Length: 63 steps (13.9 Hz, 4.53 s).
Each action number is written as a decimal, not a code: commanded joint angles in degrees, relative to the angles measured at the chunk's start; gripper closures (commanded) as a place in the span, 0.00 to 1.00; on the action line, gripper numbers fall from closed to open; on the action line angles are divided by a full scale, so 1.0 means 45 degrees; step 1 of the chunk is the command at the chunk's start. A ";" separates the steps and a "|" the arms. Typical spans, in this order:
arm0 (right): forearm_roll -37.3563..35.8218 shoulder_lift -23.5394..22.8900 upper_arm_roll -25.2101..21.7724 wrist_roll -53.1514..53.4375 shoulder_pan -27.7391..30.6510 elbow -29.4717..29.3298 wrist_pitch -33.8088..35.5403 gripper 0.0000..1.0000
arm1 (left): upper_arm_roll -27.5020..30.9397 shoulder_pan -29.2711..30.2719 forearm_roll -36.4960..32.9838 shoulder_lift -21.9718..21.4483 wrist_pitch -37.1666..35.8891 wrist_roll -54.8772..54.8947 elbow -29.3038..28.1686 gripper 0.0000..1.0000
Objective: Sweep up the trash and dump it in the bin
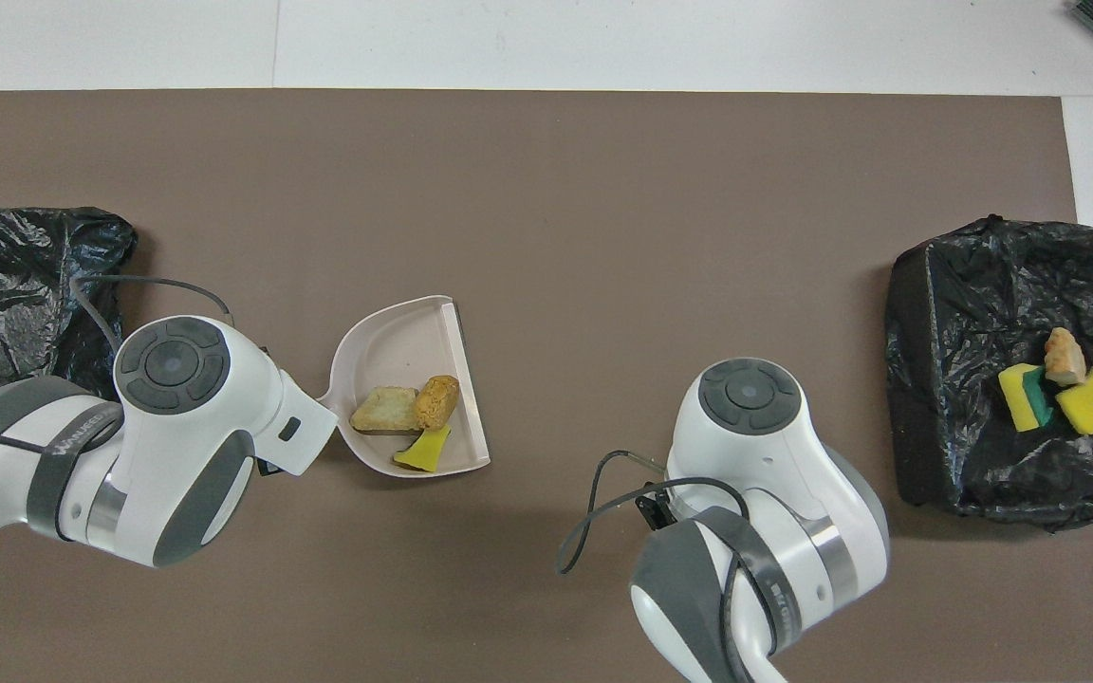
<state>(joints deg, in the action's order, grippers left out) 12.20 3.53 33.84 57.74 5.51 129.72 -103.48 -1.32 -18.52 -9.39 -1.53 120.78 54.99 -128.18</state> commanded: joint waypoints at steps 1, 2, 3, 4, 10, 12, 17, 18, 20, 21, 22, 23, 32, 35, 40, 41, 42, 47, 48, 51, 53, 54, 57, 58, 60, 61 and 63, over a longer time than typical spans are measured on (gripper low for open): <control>0.1018 0.1226 0.0019 -0.0663 0.0144 0.1715 -0.1724 1.00 | 0.0020 0.0034 0.0133 -0.0305 0.0328 0.0201 -0.0364 1.00; 0.1117 0.1149 0.0039 -0.0740 0.0084 0.2106 -0.2525 1.00 | 0.0020 0.0034 0.0133 -0.0305 0.0328 0.0182 -0.0364 1.00; 0.1118 0.1013 0.0058 -0.0741 -0.0148 0.2420 -0.3210 1.00 | 0.0020 0.0034 0.0133 -0.0305 0.0347 0.0182 -0.0364 1.00; 0.1118 0.0722 0.0059 -0.0837 -0.0421 0.2481 -0.3738 1.00 | 0.0020 0.0034 0.0133 -0.0305 0.0328 0.0182 -0.0364 1.00; 0.0942 -0.1466 0.0078 -0.1578 -0.0737 0.0747 -0.5306 1.00 | 0.0020 0.0034 0.0133 -0.0305 0.0328 0.0123 -0.0364 1.00; 0.0923 -0.2110 0.0078 -0.1815 -0.0756 -0.0286 -0.5055 1.00 | 0.0020 0.0053 0.0133 -0.0305 0.0328 0.0104 -0.0364 1.00; 0.0709 -0.3031 0.0001 -0.1893 -0.0483 -0.3511 -0.1739 1.00 | 0.0020 0.0054 0.0133 -0.0305 0.0308 0.0045 -0.0383 1.00; 0.0244 -0.2973 -0.0019 -0.2067 -0.0463 -0.3747 -0.0959 1.00 | 0.0020 0.0034 0.0133 -0.0305 0.0308 0.0045 -0.0383 1.00; -0.0462 -0.2701 -0.0020 -0.2186 -0.0288 -0.3420 -0.0502 1.00 | 0.0020 0.0034 0.0133 -0.0305 0.0308 0.0025 -0.0383 1.00; -0.0503 -0.2429 -0.0020 -0.2515 -0.0113 -0.2953 -0.0328 1.00 | 0.0020 0.0034 0.0133 -0.0305 0.0308 0.0006 -0.0383 1.00; -0.0503 -0.2136 0.0000 -0.3311 0.0140 -0.2446 -0.0229 1.00 | 0.0020 0.0053 0.0133 -0.0305 0.0308 -0.0014 -0.0383 1.00; -0.0484 -0.1727 0.0019 -0.4170 0.0394 -0.1822 -0.0131 1.00 | 0.0020 0.0054 0.0133 -0.0305 0.0308 -0.0014 -0.0383 1.00; -0.0230 -0.2736 0.0078 -0.4628 0.0008 -0.1188 -0.2181 1.00 | 0.0020 0.0054 0.0133 -0.0382 0.0386 -0.0169 -0.0695 1.00; -0.0211 -0.3732 0.0078 -0.4511 -0.0305 -0.2126 -0.2453 1.00 | 0.0020 0.0054 0.0133 -0.0402 0.0386 -0.0170 -0.0735 1.00; -0.0249 -0.4632 0.0136 -0.4256 -0.1243 -0.3220 -0.3313 1.00 | 0.0020 0.0073 0.0152 -0.0441 0.1049 -0.0345 -0.1300 1.00; -0.0211 -0.4710 0.0137 -0.4237 -0.1592 -0.3338 -0.3411 1.00 | 0.0020 0.0073 0.0152 -0.0441 0.1089 -0.0404 -0.1321 1.00; -0.0172 -0.4788 0.0137 -0.4256 -0.1847 -0.3397 -0.3605 1.00 | 0.0001 0.0073 0.0133 -0.0441 0.1089 -0.0424 -0.1321 1.00; 0.1153 -0.4828 0.0215 -0.4704 -0.3117 -0.3554 -0.4561 1.00 | 0.0020 0.0034 0.0152 -0.0441 0.1070 -0.0404 -0.1301 1.00; 0.1640 -0.4789 0.0273 -0.4976 -0.3371 -0.3534 -0.4893 1.00 | 0.0020 0.0034 0.0152 -0.0441 0.1070 -0.0404 -0.1301 1.00; 0.2892 -0.4789 0.0293 -0.4979 -0.3840 -0.3709 -0.5480 1.00 | 0.0020 0.0034 0.0152 -0.0441 0.1070 -0.0463 -0.1301 1.00; 0.3226 -0.4789 0.0293 -0.4862 -0.3900 -0.4176 -0.5347 1.00 | 0.0020 0.0034 0.0152 -0.0441 0.1070 -0.0540 -0.1301 1.00; 0.3246 -0.4712 0.0293 -0.4843 -0.3785 -0.4391 -0.5075 1.00 | 0.0020 0.0034 0.0133 -0.0422 0.1051 -0.0966 -0.1263 1.00; 0.3247 -0.3933 0.0312 -0.4803 -0.3414 -0.4784 -0.3262 1.00 | 0.0020 0.0014 0.0133 -0.0402 0.0972 -0.2336 -0.1204 1.00; 0.3208 -0.3620 0.0293 -0.4823 -0.3238 -0.4765 -0.2714 1.00 | 0.0001 0.0014 0.0133 -0.0402 0.0934 -0.2493 -0.1184 1.00; 0.2955 -0.3286 0.0196 -0.4784 -0.3197 -0.4726 -0.1543 1.00 | 0.0001 0.0034 0.0152 -0.0402 0.0914 -0.3193 -0.1184 1.00; 0.2683 -0.3073 0.0176 -0.4764 -0.3101 -0.4552 -0.0995 1.00 | 0.0020 0.0034 0.0133 -0.0402 0.0894 -0.3584 -0.1184 1.00; 0.2019 -0.2507 0.0176 -0.4822 -0.2925 -0.3832 0.0000 1.00 | 0.0020 -0.0043 0.0133 -0.0402 0.0836 -0.4772 -0.1165 1.00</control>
<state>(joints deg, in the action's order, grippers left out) 23.33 -11.01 34.45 37.45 -8.81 108.54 -106.41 -1.39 -18.39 -9.09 -2.33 123.96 38.81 -131.97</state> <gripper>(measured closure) 0.740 0.687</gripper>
